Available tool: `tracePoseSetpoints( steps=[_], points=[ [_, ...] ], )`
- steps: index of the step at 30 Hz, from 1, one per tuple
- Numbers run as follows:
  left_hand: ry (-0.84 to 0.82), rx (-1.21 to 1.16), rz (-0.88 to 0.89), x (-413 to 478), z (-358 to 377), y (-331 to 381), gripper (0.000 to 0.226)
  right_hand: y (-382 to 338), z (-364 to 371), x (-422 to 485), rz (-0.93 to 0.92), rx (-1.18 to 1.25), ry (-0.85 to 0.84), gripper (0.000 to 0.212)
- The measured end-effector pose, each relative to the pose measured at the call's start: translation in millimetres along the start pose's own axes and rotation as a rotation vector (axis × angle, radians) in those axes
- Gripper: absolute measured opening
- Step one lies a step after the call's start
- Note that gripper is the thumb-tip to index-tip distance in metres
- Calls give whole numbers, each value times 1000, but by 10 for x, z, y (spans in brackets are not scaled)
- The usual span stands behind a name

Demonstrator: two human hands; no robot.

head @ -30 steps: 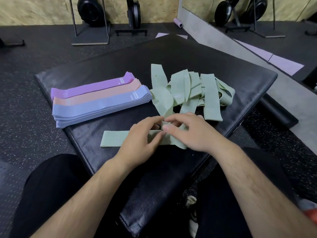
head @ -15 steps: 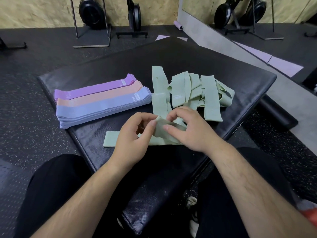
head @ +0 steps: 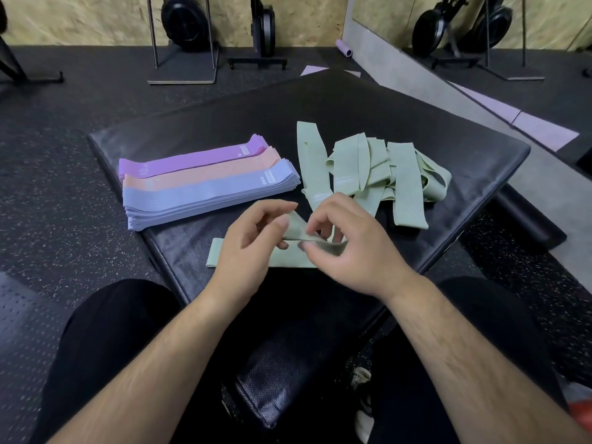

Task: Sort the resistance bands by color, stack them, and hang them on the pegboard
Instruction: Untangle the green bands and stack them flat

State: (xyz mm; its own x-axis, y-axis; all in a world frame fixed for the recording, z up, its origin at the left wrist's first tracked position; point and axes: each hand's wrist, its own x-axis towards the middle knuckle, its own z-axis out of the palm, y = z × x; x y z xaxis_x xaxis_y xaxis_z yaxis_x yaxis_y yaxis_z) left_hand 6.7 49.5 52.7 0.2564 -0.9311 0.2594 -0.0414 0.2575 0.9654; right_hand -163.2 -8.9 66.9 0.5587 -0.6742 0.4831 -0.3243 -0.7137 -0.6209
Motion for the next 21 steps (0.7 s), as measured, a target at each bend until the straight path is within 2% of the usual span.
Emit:
tracePoseSetpoints(
  steps=[2, 4, 6, 9, 11, 15, 18, 21],
  points=[
    [26, -10, -15, 16, -15, -2, 8, -30, 7, -11, 22, 111, -12, 12],
    [32, 16, -8, 26, -40, -34, 16, -23, 16, -6, 106, 201, 62, 8],
    [35, 37, 11, 36, -84, -61, 22, 19, 36, 26, 203, 218, 102, 17],
    [31, 78, 32, 31, -143, -62, 21, 85, 88, 78, 268, 110, -80, 40],
    [20, 94, 47, 23, -162, -59, 19, 70, 108, 98, 257, 8, -206, 45],
    [9, 131, 85, 1, -202, -64, 19, -22, 112, 130, 230, -89, -297, 27],
    [-4, 185, 107, -15, -228, -76, 18, -36, 126, 149, 185, -151, -267, 12],
    [73, 171, 97, 5, -248, -74, 20, -14, 105, 181, 186, -124, -247, 14]
  ],
)
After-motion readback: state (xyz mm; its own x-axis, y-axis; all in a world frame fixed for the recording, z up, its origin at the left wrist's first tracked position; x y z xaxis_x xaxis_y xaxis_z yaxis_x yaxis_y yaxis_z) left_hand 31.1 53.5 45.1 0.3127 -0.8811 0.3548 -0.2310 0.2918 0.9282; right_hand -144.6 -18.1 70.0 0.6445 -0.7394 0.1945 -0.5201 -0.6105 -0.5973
